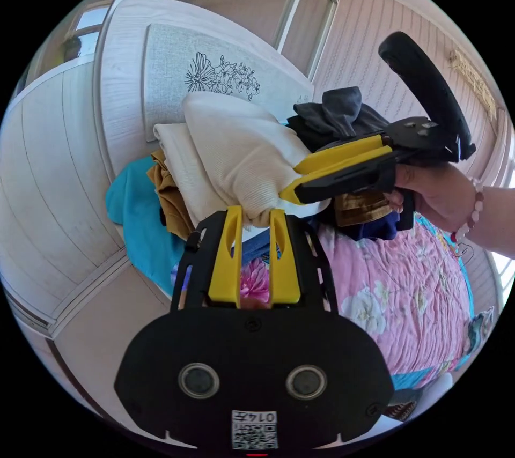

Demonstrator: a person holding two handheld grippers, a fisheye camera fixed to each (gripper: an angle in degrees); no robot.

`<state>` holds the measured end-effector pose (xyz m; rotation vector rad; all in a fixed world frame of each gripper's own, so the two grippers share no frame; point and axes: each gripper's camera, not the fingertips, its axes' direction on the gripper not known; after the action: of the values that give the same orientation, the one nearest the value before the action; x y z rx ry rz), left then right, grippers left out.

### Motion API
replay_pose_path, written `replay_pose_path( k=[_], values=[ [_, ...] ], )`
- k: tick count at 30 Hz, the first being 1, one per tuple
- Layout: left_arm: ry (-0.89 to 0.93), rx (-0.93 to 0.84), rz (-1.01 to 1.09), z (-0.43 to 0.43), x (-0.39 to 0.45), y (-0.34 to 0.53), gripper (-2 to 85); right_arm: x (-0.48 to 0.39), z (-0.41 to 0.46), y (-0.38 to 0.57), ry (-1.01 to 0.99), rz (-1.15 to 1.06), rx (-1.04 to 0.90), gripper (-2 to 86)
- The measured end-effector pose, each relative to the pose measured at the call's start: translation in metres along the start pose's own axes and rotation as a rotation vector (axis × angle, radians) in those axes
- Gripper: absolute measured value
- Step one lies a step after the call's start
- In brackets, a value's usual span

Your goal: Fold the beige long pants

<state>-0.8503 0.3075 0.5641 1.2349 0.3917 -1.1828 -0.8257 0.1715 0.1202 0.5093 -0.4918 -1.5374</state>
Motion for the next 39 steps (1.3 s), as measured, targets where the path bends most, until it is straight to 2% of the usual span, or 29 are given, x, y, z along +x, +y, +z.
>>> replay_pose_path(
  k=[3,7,13,18,22,26,29,31,32,33,35,38,39],
  values=[
    [0.061,0.025,0.006,-0.024,0.003,-0.008,6.0,0.000,-0.016,0.008,0.008,0.000,0.020,3.3],
    [0.113,0.095,0.018,-0.061,0.017,-0.015,5.2,0.009,-0.052,0.028,-0.033,0.060,0.095,1.4],
    [0.243,0.295,0.101,-0.145,0.050,-0.018,5.0,0.012,-0.139,0.098,-0.113,0.077,0.358,0.5],
    [0.377,0.321,0.282,-0.188,0.110,-0.004,4.9,0.004,-0.190,0.202,-0.086,0.184,0.508,0.3],
    [0.483,0.293,0.389,-0.198,0.172,0.015,4.9,0.006,-0.219,0.287,-0.061,0.309,0.541,0.2],
    [0.722,0.268,0.417,-0.201,0.254,0.045,4.9,0.009,-0.262,0.411,-0.087,0.551,0.617,0.2],
    [0.921,0.150,0.466,-0.188,0.321,0.071,5.0,-0.002,-0.286,0.499,0.006,0.709,0.561,0.2],
    [0.992,0.020,0.491,-0.166,0.358,0.095,5.2,-0.009,-0.276,0.545,0.060,0.788,0.422,0.2],
    [0.998,-0.105,0.522,-0.143,0.383,0.119,5.5,-0.010,-0.258,0.573,0.079,0.876,0.286,0.2],
    [0.982,-0.249,0.556,-0.118,0.403,0.147,5.7,-0.011,-0.232,0.599,0.050,0.942,0.143,0.1],
    [0.928,-0.408,0.629,-0.092,0.422,0.187,5.3,-0.016,-0.201,0.630,-0.014,1.010,0.046,-0.1],
    [0.832,-0.438,0.676,-0.090,0.420,0.219,1.8,-0.021,-0.177,0.669,0.016,1.212,-0.065,-0.2],
    [0.800,-0.420,0.670,-0.096,0.412,0.220,1.5,-0.023,-0.178,0.678,-0.009,1.228,-0.041,-0.2]
  ],
)
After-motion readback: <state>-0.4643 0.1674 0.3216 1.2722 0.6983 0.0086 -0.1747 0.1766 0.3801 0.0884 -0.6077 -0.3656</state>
